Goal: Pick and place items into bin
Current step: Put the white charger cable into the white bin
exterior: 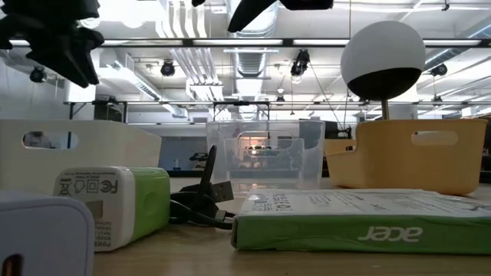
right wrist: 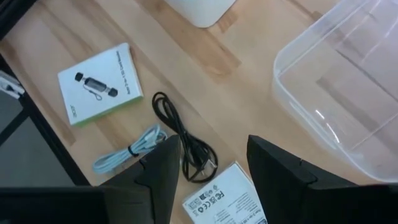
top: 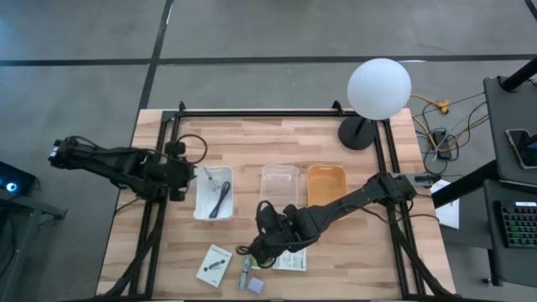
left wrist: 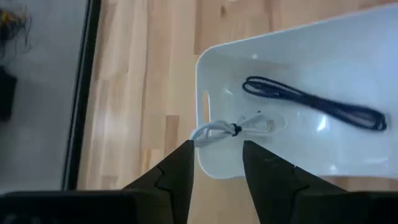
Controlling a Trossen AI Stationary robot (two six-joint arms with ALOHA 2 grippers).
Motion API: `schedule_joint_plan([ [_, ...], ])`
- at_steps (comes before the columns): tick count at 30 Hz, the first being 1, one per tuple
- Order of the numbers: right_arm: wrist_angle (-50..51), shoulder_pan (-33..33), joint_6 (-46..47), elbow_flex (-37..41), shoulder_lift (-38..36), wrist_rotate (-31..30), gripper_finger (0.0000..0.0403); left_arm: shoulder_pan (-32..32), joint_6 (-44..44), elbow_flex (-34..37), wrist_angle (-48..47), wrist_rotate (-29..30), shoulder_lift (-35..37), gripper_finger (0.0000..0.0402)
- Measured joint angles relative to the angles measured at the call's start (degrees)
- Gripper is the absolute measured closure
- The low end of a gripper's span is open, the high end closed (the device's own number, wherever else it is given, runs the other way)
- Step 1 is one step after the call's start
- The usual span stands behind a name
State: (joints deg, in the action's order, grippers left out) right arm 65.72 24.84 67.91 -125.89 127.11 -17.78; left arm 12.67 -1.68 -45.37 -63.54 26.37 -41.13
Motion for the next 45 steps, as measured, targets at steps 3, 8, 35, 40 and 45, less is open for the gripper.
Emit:
schedule_joint_plan([
  [3, -0.03, 0.0, -0.92, 0.03, 0.02, -0.01, 0.0232, -1.87, 3.96, 0.52, 0.05, -2.44, -0.4, 0.028],
  [8, -0.07, -0.2, -1.72, 0.03, 0.02, -0.13, 0.0232, -7.75, 13.72, 0.73, 1.14, -5.08, -5.13, 0.028],
  [35, 0.0, -0.26, -1.06, 0.07, 0.04, -0.15, 0.0232, -24.99, 30.8, -2.47, 3.13, -19.47, -23.4, 0.0314],
  [40, 0.04, -0.26, -1.06, 0.07, 0.04, -0.17, 0.0232, -24.97, 30.67, -2.53, 2.94, -19.48, -23.12, 0.0386],
  [45, 0.05, -0.26, -1.06, 0.18, 0.04, -0.2, 0.0232, -24.91, 28.13, -2.53, 2.5, -20.35, -21.77, 0.0399],
])
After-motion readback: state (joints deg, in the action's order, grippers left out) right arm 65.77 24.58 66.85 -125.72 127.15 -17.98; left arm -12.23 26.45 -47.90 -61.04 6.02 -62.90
